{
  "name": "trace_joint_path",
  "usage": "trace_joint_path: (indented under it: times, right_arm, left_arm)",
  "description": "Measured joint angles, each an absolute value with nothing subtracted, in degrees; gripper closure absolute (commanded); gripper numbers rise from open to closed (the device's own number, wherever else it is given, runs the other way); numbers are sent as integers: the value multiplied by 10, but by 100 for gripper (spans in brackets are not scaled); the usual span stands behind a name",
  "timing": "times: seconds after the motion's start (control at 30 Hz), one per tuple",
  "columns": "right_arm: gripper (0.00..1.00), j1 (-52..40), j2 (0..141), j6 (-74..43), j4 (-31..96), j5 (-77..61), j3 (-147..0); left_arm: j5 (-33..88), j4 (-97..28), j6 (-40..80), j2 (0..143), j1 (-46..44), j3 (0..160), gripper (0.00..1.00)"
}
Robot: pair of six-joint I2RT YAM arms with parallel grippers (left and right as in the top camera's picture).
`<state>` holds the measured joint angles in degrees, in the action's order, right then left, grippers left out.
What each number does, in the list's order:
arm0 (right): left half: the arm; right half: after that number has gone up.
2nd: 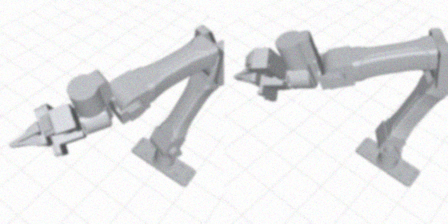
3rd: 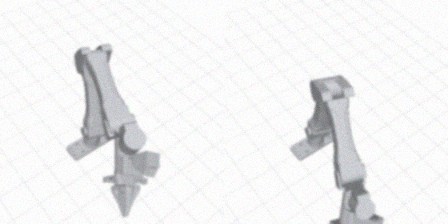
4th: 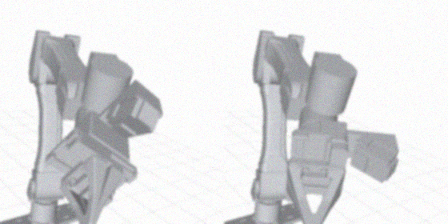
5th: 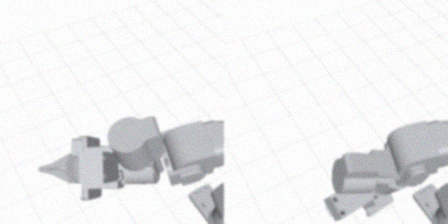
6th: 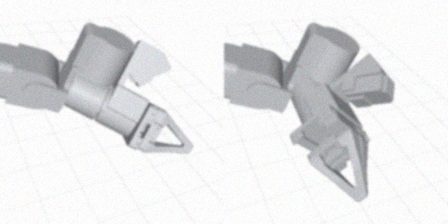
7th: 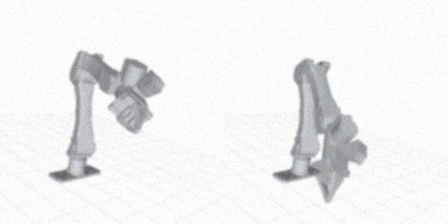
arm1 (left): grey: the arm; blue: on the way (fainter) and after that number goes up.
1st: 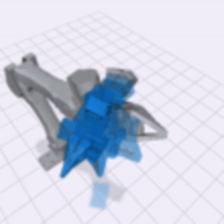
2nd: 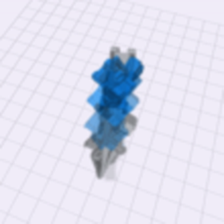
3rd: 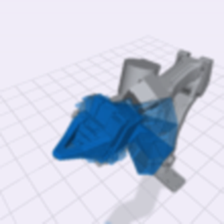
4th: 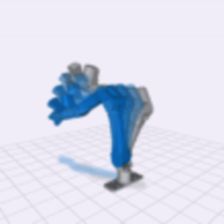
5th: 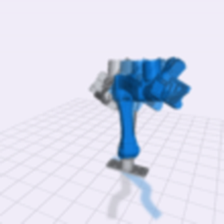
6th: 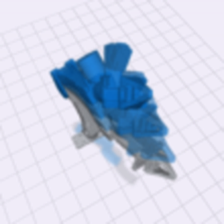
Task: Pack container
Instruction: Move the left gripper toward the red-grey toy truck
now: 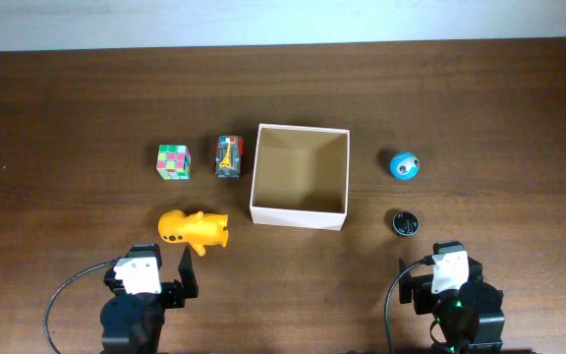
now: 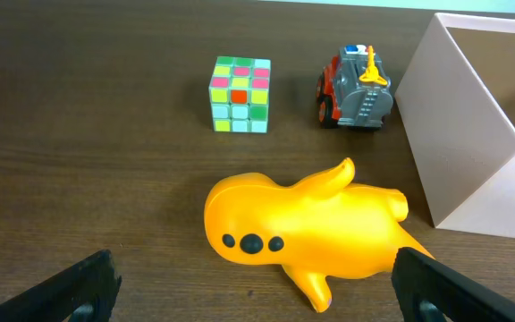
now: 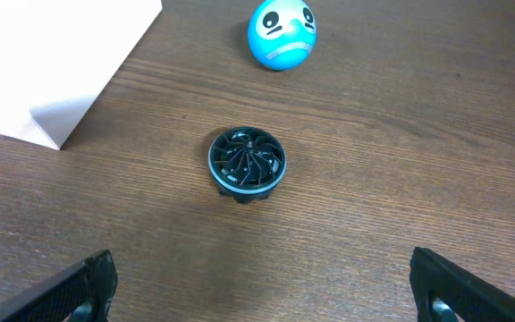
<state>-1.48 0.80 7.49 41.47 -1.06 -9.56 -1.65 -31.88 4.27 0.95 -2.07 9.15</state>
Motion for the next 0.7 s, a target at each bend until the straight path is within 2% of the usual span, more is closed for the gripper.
trace_joint_path:
  times: [0.7]
  right_arm:
    - [1,-15,8,75,411,-8,-96]
  left_arm:
    - [32,-309,43,10,-21,91,1]
